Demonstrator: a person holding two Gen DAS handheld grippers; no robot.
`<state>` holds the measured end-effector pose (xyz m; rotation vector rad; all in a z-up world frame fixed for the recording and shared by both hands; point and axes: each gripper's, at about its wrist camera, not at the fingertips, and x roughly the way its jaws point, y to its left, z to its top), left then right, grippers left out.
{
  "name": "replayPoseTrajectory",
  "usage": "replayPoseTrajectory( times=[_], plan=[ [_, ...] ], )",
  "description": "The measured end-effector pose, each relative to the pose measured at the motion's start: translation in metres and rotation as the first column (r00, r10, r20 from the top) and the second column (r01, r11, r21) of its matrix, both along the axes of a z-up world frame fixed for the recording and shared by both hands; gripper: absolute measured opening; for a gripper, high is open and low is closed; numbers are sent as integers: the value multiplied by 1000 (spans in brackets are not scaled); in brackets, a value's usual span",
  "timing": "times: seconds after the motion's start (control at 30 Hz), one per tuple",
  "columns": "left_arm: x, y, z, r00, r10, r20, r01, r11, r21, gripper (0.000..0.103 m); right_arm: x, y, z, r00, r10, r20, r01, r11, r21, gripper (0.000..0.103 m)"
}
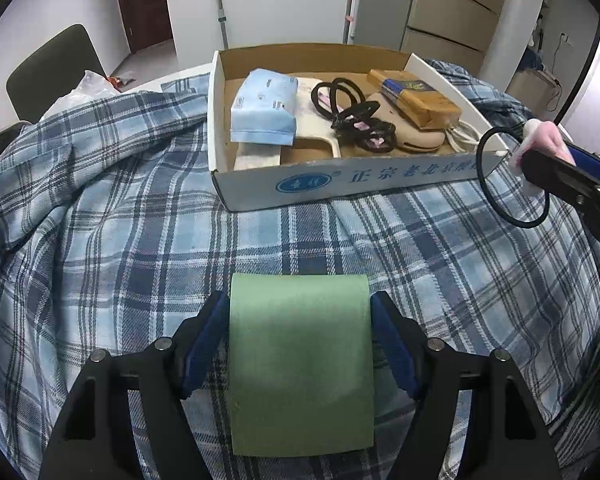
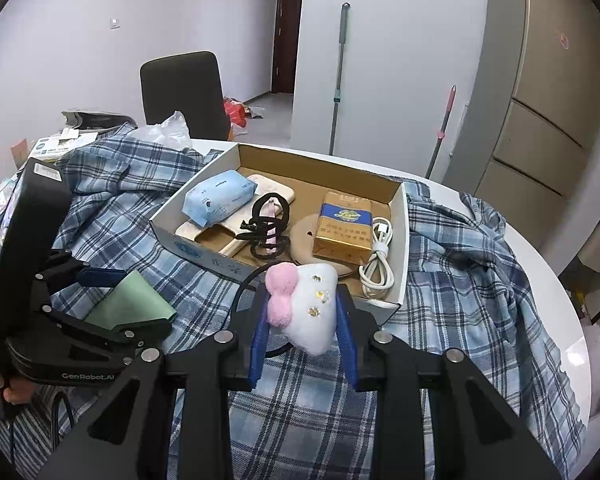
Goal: Organize soft objects
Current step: 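Grasp the green card with the left tool while the right tool holds the plush toy, then carry the card and plush toy over the box and release them inside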
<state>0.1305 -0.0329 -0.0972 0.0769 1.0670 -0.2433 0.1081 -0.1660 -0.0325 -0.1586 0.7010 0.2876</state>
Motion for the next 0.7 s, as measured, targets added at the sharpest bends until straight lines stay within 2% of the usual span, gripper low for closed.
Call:
replayPoseTrajectory(
  times=[0.2,0.27,0.4,0.5,0.6,0.7],
  plan=[
    [-1,-4,-1,1000,-15,2,15,1000,10,75,3,0,-5,1000,-1,-21,1,1000,0,30],
    [0,-5,-3,1000,-19,3,19,1000,11,72,4,1,-5,1000,-2,-20,2,1000,-1,30],
    [-3,-3,2,1000,-14,28,14,1000,-11,71,4,0,-6,1000,-5,-7,5,1000,6,30],
    [-10,0,14,995,-17,95,19,1000,-22,71,2,-3,-5,999,18,33,-20,999,45,30],
    [-20,-1,31,978,-26,209,34,999,-34,71,-1,-4,-3,995,24,93,-30,997,71,30],
    [-36,0,53,936,-29,349,55,996,-65,71,-4,-6,1,992,39,121,-53,991,121,30]
  ],
)
